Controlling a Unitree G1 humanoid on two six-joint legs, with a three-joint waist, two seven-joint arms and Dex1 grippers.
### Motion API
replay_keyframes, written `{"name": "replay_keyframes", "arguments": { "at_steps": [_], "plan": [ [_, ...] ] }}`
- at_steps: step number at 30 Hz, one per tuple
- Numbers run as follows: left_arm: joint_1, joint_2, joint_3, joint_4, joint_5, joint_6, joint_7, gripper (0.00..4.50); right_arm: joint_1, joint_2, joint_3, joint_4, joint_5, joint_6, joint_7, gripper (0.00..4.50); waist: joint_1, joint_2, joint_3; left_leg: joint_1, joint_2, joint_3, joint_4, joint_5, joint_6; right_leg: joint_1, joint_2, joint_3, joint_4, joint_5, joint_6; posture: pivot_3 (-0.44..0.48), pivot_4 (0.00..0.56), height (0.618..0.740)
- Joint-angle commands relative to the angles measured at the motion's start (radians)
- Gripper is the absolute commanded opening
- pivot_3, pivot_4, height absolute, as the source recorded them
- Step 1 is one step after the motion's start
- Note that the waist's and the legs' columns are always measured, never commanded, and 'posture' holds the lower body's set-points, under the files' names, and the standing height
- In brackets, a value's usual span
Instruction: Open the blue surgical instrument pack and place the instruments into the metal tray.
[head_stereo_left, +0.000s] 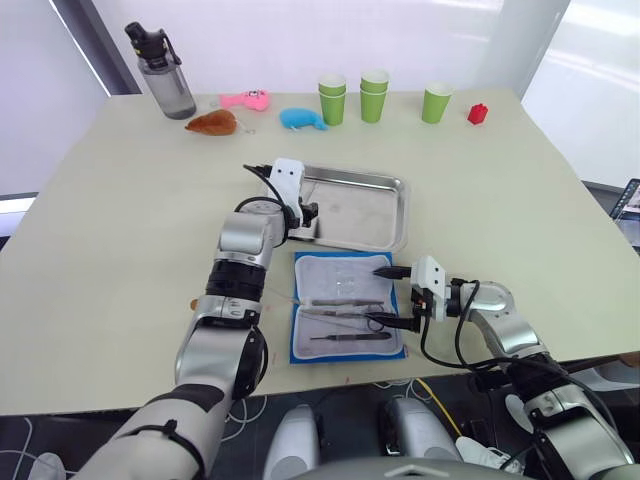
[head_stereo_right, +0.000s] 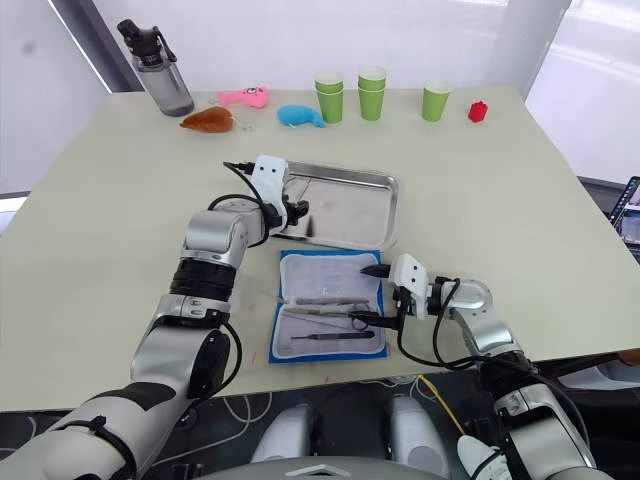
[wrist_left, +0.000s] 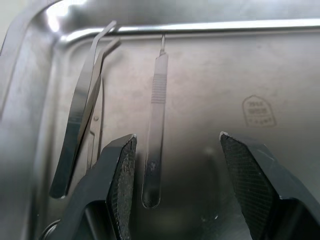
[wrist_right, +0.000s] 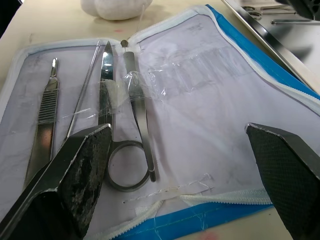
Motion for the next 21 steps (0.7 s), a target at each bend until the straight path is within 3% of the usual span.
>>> {"name": "replay_keyframes", "arguments": {
  "at_steps": [1,5,10,13,17,21],
  "plan": [
    [-0.037,0.005,0.003,-0.069,-0.009,-0.029,-0.022,2.85,0.063,-0.009,0.065,0.129,-0.105,0.059,-0.041,4.50,0.000,0.000,0.000,0.000,0.000,0.000,0.000,0.000,0.000,0.000,0.000,0.000,0.000,0.000,0.000,0.000,0.150,0.734],
    [-0.021,0.017,0.000,-0.106,-0.022,-0.101,-0.076,2.85,0.062,-0.008,0.065,0.130,-0.105,0.058,-0.042,4.50,0.000,0.000,0.000,0.000,0.000,0.000,0.000,0.000,0.000,0.000,0.000,0.000,0.000,0.000,0.000,0.000,0.150,0.734],
    [0.084,0.052,0.028,-0.259,-0.146,-0.249,-0.315,2.85,0.059,-0.003,0.064,0.135,-0.105,0.057,-0.044,4.50,-0.001,0.000,0.000,0.000,0.000,0.000,0.000,0.000,0.000,0.000,0.000,0.001,0.000,0.000,0.000,0.000,0.150,0.734],
    [0.143,0.097,0.027,-0.334,-0.198,-0.256,-0.421,2.85,0.059,-0.002,0.065,0.138,-0.105,0.056,-0.044,4.50,-0.002,0.001,0.000,0.001,0.000,0.001,-0.001,0.000,0.000,0.000,0.000,0.002,0.000,0.000,0.000,0.000,0.150,0.734],
    [0.226,0.207,0.003,-0.417,-0.259,-0.276,-0.611,2.85,0.058,0.000,0.064,0.141,-0.106,0.053,-0.045,4.50,-0.003,0.001,0.000,0.002,0.001,0.001,-0.001,0.000,0.000,0.000,0.000,0.002,0.000,0.000,-0.001,0.000,0.150,0.734],
    [0.309,0.369,0.006,-0.456,-0.324,-0.348,-0.879,2.85,0.059,0.000,0.065,0.143,-0.107,0.049,-0.043,4.50,-0.003,0.003,0.001,0.002,0.001,0.002,-0.001,0.000,0.000,0.000,0.001,0.002,0.000,-0.003,-0.005,0.000,0.150,0.734]
  ]
}}
